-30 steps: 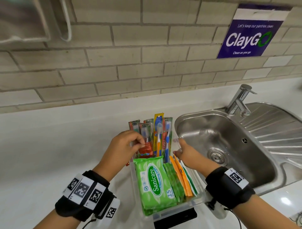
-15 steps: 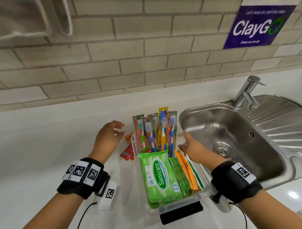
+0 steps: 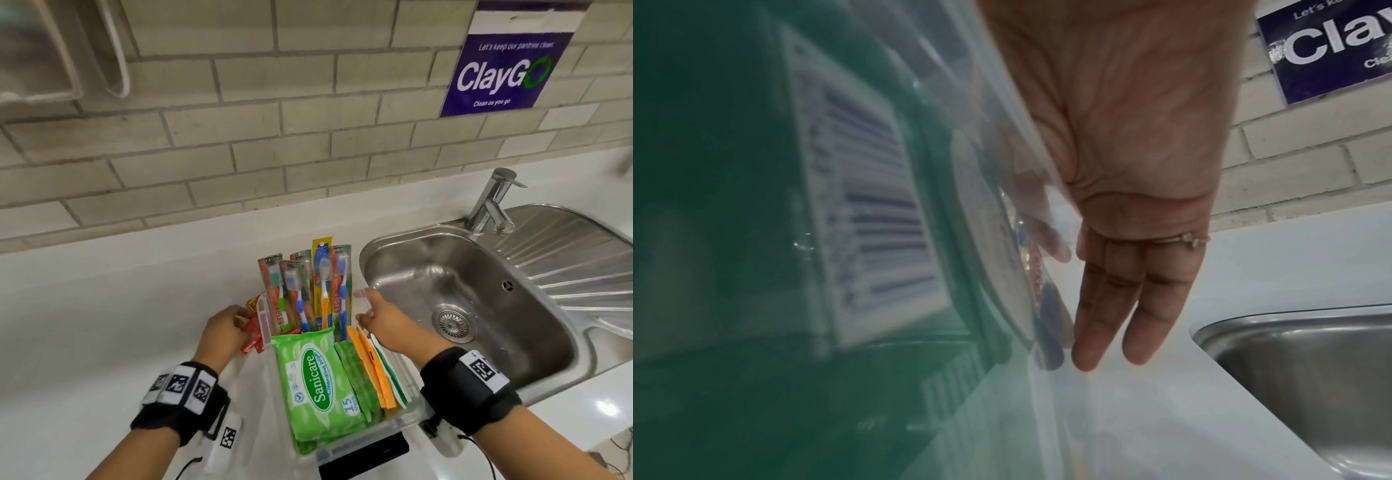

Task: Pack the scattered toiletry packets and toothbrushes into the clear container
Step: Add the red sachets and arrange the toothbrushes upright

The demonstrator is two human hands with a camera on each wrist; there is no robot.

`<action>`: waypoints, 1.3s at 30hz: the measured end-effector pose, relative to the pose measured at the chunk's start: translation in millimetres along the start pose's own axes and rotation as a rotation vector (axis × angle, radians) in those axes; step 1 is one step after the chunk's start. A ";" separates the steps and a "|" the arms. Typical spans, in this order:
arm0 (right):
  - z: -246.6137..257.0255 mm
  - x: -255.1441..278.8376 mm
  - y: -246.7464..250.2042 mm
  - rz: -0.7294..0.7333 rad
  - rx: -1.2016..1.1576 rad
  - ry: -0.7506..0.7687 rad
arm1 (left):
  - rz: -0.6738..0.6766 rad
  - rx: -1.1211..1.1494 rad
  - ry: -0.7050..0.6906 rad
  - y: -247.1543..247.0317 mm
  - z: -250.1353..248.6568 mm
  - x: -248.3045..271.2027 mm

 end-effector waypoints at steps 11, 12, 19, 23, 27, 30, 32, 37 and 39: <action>-3.1 -2.7 -2.7 -0.007 -0.006 0.032 | -0.275 0.268 -0.584 93.6 -141.1 92.9; -3.6 -3.2 -2.9 -0.007 -0.007 0.032 | -0.178 0.166 -0.590 77.1 -148.1 88.6; -5.4 -5.3 -3.4 0.021 -0.010 0.041 | 0.153 -0.375 -0.591 1.1 -154.8 56.5; -6.8 -5.4 -4.4 0.026 -0.021 0.051 | -0.112 -0.183 -0.630 35.9 -157.7 65.0; -7.2 -6.3 -3.9 0.022 -0.009 0.062 | -0.456 0.224 -0.405 80.5 -107.6 43.5; -6.3 -6.0 -4.1 0.027 -0.024 0.066 | -0.270 0.071 -0.165 51.5 -46.0 6.2; -6.0 -5.8 -4.8 0.030 -0.023 0.069 | 0.002 -0.111 -0.077 10.9 -15.5 -4.9; -7.7 -6.1 -4.9 0.034 -0.033 0.057 | 0.141 -0.248 -0.138 -38.6 3.4 -7.7; -7.1 -4.2 -4.7 0.033 -0.043 0.060 | 0.148 -0.236 -0.087 -43.9 10.2 -11.9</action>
Point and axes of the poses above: each hand's wrist, its own x-axis away from the middle knuckle, its own y-axis out of the back of the hand, z = x × y, the point moved 6 cm from there along -x, towards the middle knuckle, and after that the axes turned 1 degree about -x, right-handed, at the moved point
